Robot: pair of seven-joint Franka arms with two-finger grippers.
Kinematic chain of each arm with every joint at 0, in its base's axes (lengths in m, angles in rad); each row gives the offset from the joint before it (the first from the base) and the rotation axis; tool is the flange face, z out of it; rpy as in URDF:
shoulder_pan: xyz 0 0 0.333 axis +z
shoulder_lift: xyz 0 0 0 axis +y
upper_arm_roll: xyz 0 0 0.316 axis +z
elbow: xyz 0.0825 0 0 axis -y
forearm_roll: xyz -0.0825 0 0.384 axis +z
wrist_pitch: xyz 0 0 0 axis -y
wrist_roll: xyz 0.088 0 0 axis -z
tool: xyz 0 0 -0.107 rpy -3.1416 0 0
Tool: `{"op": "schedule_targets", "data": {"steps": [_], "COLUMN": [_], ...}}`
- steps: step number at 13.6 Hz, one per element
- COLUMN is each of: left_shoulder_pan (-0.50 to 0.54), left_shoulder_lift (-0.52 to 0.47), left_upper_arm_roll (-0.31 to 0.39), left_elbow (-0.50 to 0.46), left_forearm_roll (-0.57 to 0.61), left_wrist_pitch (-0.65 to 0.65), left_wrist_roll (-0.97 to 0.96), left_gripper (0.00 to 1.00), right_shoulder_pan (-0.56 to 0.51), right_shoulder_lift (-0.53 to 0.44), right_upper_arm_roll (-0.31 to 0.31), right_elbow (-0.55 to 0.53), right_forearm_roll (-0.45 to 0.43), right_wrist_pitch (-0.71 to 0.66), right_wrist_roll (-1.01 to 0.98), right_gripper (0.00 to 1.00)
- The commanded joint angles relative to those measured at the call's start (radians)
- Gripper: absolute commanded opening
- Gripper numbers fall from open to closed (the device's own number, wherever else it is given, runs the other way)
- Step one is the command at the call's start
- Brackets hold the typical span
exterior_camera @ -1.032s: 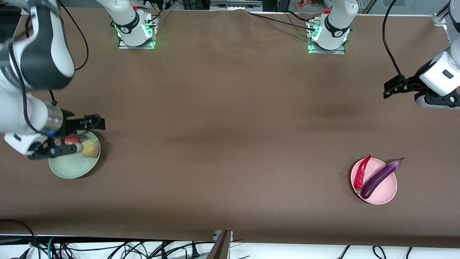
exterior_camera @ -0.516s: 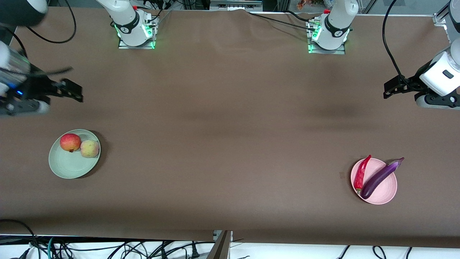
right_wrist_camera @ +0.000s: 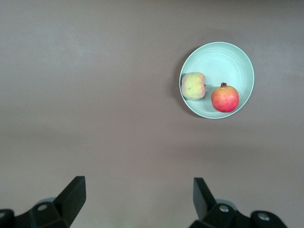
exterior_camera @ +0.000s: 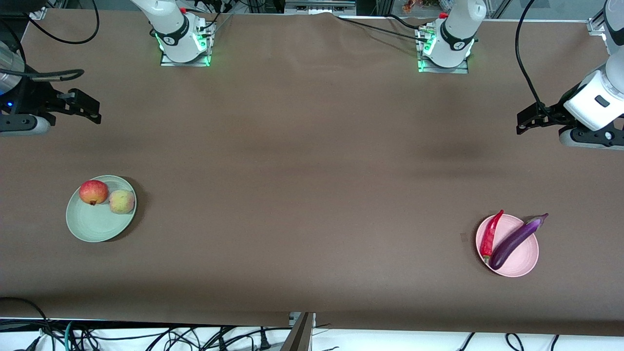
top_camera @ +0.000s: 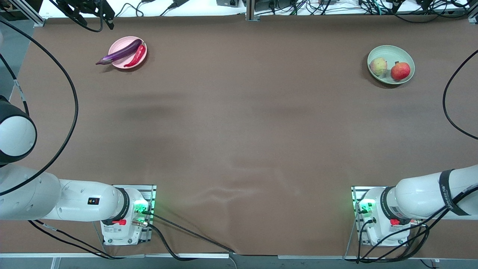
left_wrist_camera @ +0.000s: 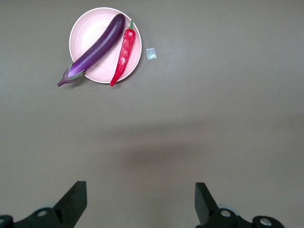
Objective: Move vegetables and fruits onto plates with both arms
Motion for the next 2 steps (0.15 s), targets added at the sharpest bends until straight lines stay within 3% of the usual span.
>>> {"op": "schedule_targets", "data": {"steps": [1, 2], "left_shoulder_pan": [-0.002, -0.002], "left_shoulder_lift": [0.018, 0.018], "left_upper_arm_roll": [-0.003, -0.003], "left_elbow": [0.038, 0.038], "left_forearm_roll": [0.021, 0.021], "left_wrist_pitch": [-0.024, -0.024], "left_wrist_roll": [-0.011, -0.011], "left_gripper": [1.0, 1.0], "right_shoulder_pan": [-0.005, -0.005], "right_shoulder_lift": [-0.004, -0.004], "right_upper_arm_roll": [0.005, 0.003], "right_elbow": [-0.006, -0.006], "right_forearm_roll": [0.004, 0.004], "right_wrist_pitch": [0.009, 0.009], "right_wrist_roll": [0.006, 0.006], "right_gripper": [1.0, 1.0]}}
